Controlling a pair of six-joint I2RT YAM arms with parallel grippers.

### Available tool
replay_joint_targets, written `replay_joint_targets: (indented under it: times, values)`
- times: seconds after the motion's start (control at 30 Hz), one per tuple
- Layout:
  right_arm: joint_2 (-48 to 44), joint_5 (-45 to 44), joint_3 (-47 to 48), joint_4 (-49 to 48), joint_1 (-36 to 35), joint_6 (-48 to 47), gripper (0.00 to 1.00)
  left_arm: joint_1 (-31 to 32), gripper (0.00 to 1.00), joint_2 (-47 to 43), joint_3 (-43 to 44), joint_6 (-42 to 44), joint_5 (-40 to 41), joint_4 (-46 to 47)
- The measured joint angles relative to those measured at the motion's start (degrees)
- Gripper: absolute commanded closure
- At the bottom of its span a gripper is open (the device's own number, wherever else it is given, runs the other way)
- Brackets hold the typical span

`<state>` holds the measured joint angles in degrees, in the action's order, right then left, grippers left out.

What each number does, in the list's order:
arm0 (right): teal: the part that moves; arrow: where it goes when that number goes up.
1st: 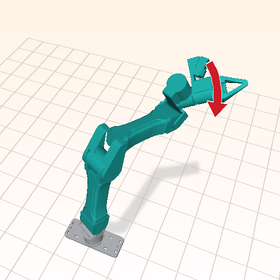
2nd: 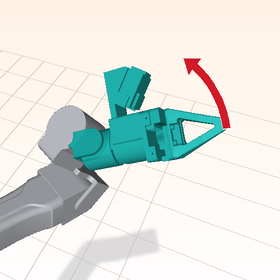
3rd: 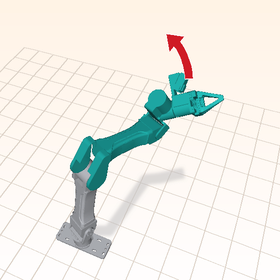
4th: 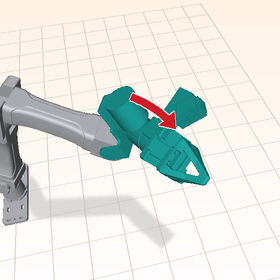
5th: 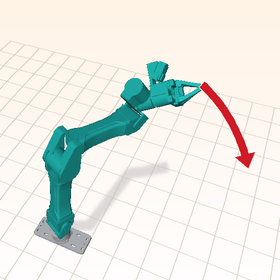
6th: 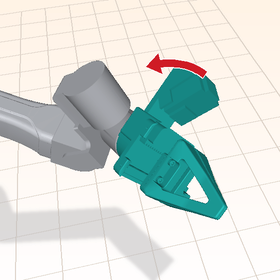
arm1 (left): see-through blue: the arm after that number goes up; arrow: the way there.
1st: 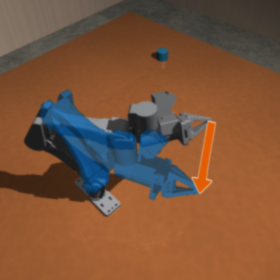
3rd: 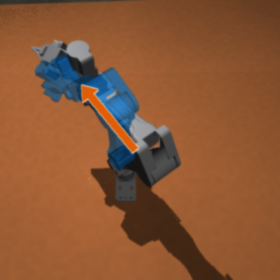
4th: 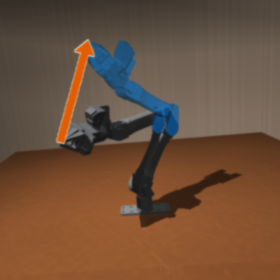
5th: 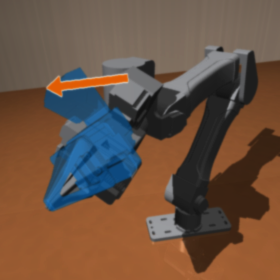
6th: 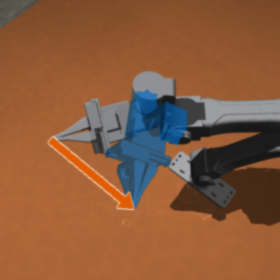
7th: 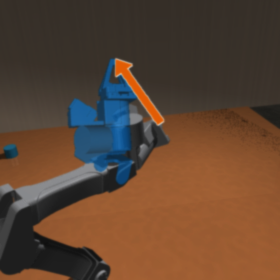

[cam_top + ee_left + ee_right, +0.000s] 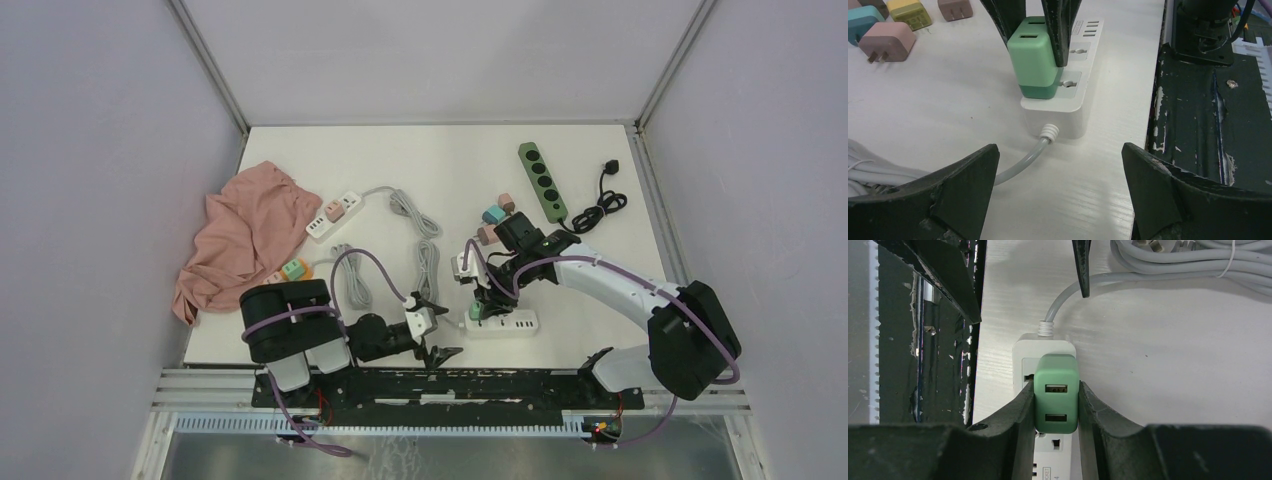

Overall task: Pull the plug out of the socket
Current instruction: Remove the plug from the socket.

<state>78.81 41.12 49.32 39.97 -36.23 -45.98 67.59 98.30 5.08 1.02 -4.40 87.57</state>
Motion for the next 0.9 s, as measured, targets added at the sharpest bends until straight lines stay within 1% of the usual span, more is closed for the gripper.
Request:
replay_joint_targets:
  times: [0.4, 0.57, 0.67, 0.7, 0.83, 0.87, 0.9]
  values:
    - [0.0, 1.5, 0.0, 0.0, 0.3, -1.4, 1.0, 1.0, 0.02, 4.5, 3.4, 1.8, 1.3, 0.0]
    - [-0.3, 2.9, 0.0, 0.0, 0.3, -2.1, 1.0, 1.0, 0.06, 6.3, 5.6, 1.8, 1.3, 0.0]
    - [-0.6, 3.3, 0.0, 0.0, 0.4, -2.4, 1.0, 1.0, 0.14, 7.4, 6.9, 1.8, 1.4, 0.0]
    - [-0.7, 3.5, 0.0, 0.0, 0.3, -2.4, 1.0, 1.0, 0.2, 7.8, 7.2, 1.8, 1.4, 0.0]
    - [-0.8, 4.2, 0.0, 0.2, 0.4, -2.7, 1.0, 1.0, 0.38, 8.9, 8.4, 1.7, 1.4, 0.1]
    - [-0.8, 4.2, 0.0, 0.2, 0.4, -3.0, 1.0, 1.0, 0.43, 9.2, 8.5, 1.7, 1.4, 0.1]
    - [-0.8, 4.3, 0.0, 0.1, 0.4, -3.2, 1.0, 1.0, 0.5, 9.4, 8.6, 1.7, 1.3, 0.1]
